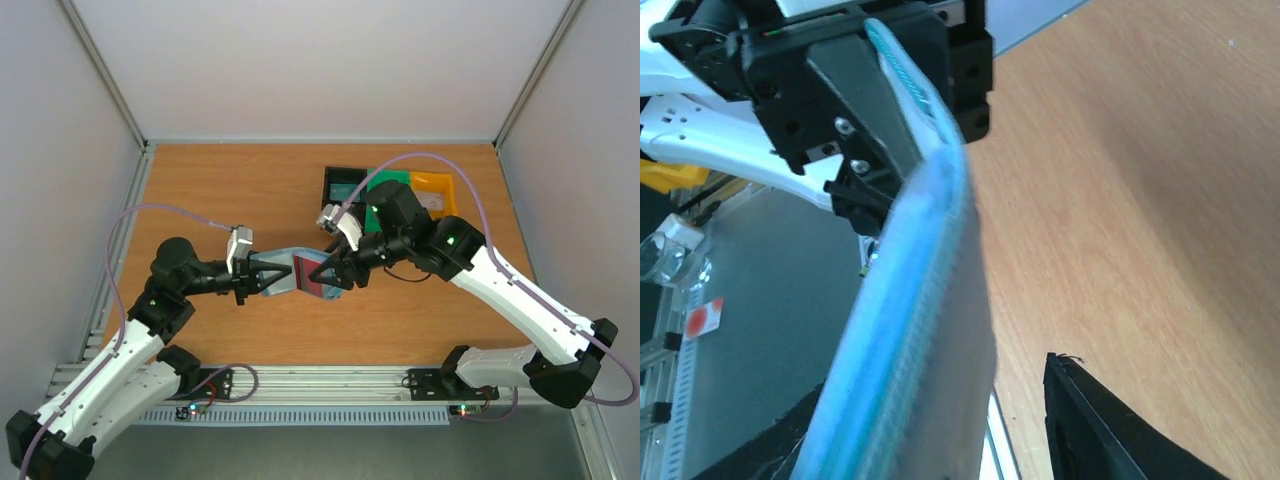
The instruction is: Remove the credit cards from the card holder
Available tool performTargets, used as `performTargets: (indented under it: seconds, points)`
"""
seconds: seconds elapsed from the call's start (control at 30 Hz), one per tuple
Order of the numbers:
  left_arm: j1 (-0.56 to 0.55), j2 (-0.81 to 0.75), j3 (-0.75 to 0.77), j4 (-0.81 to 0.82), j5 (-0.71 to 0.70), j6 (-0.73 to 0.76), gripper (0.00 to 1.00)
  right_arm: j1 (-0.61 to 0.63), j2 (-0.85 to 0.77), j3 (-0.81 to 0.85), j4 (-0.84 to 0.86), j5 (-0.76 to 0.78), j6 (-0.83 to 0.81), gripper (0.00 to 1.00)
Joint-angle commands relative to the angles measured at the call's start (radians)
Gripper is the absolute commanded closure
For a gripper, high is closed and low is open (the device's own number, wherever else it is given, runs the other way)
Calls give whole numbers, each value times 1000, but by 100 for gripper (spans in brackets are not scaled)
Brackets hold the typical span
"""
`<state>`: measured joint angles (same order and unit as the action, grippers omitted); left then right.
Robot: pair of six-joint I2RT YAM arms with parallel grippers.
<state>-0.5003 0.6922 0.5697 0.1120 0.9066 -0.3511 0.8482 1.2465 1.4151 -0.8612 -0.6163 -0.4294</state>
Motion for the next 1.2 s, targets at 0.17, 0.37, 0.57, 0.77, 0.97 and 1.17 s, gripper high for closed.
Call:
performTargets:
  seconds: [0.17,0.37,0.57,0.77,0.97,1.17]
  points:
    - [0,5,17,60,71,18,100,-77,-72,-123,129,-69,-19,67]
    - [2,-15,-1,12,-35,-30,100,-84,-94,-161,148,-157,-16,99]
    - [17,-27,3,-221,-461,4,57,-117,-94,-164,147,-71,36,99]
    - [37,-43,58,-409,-595,144,41,-149,-26,-125,81,300,237,99]
    - [37,-29,143,-396,-550,284,39,-143,103,-24,-39,613,360,99]
    - [18,57,156,-157,26,106,50,-89,129,0,22,559,316,99]
